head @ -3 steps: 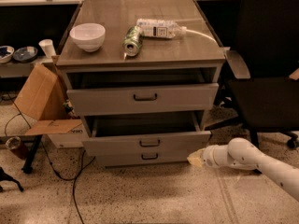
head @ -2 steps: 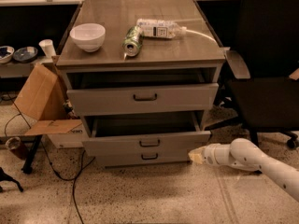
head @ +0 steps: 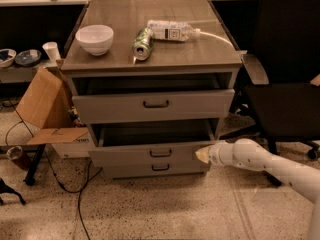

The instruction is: Close middle drawer

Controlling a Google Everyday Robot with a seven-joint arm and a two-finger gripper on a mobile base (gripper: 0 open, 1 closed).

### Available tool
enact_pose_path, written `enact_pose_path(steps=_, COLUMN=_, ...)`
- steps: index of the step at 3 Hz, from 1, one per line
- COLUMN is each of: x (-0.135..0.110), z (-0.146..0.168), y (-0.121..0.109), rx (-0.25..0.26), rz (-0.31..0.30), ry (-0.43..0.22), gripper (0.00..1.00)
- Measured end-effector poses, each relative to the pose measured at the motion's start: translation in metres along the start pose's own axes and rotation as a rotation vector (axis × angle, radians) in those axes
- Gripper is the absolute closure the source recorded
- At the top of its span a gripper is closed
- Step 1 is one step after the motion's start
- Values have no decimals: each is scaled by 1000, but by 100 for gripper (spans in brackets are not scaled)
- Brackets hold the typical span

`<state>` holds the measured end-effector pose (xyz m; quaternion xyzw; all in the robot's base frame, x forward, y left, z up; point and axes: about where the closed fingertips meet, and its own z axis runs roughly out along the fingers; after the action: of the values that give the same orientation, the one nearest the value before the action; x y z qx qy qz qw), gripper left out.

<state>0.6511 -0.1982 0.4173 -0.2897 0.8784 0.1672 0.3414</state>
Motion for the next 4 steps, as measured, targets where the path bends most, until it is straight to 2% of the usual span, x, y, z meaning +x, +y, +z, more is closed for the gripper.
enact_pose_path(steps=1, x=-16, z=15, y=-3, rx=24, rz=-1, ry=2, gripper=100)
enact_pose_path(steps=4, x=-25, z=23, y=-5, rx=35, rz=-9, ry=4, gripper=100)
